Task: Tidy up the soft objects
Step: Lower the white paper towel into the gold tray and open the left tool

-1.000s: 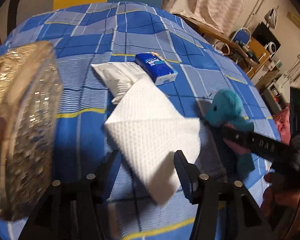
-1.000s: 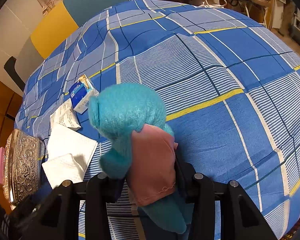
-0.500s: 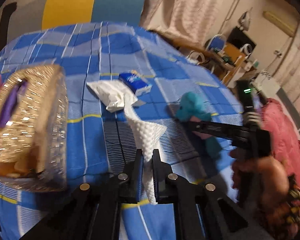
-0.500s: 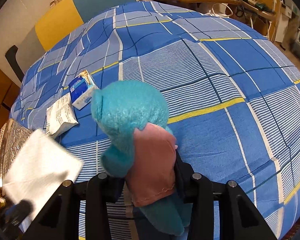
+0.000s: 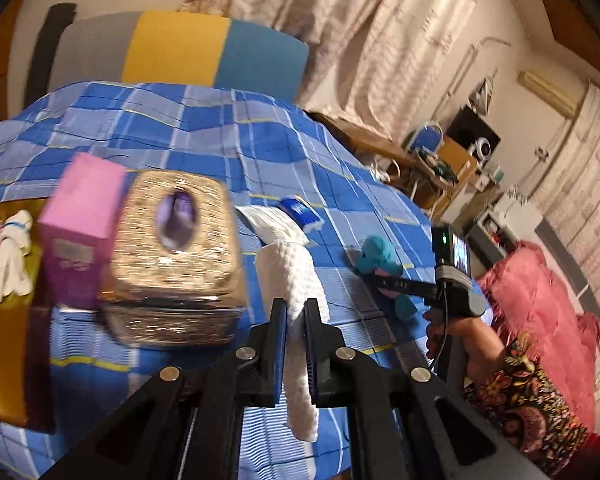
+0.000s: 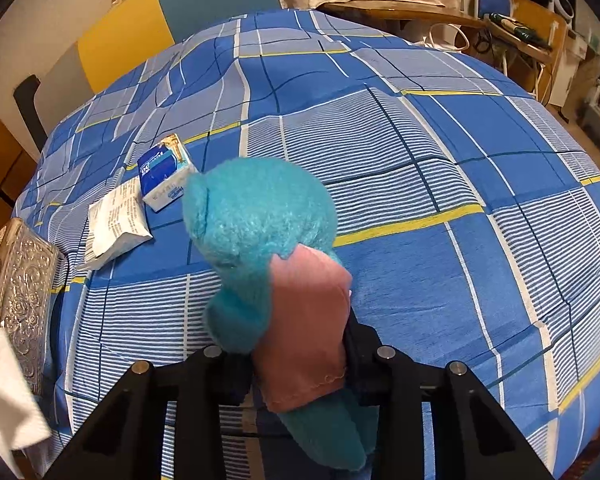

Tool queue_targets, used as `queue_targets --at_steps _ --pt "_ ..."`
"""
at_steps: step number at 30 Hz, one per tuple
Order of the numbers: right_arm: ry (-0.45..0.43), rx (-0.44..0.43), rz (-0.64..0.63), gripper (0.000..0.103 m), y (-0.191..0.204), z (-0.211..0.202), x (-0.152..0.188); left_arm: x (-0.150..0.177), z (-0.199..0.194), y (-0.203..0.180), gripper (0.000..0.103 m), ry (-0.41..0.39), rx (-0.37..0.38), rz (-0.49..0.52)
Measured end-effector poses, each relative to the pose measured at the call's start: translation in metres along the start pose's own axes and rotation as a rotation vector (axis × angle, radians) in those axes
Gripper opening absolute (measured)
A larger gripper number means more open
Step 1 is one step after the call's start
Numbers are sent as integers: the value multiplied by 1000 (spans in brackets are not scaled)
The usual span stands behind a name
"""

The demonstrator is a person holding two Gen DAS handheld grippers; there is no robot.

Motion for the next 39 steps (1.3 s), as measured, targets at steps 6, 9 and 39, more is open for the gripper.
queue_targets --at_steps 6,9,39 --pt "0 17 -7 34 2 -2 5 -6 -48 47 7 -89 -35 -84" --pt "2 12 -2 33 3 -4 6 -10 -74 81 7 -147 -86 -132" --pt "-168 -72 40 29 64 -106 69 9 -90 327 44 -141 -377 -461"
Point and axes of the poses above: each gripper's, at about its wrist camera, not at the fingertips, and z roughly the way its jaws point, y to its left, x to its underside, the point moved 8 cm from there along z, roughly the way its jaws point, and after that the axes turned 5 degrees about y, right-handed, at the moved point
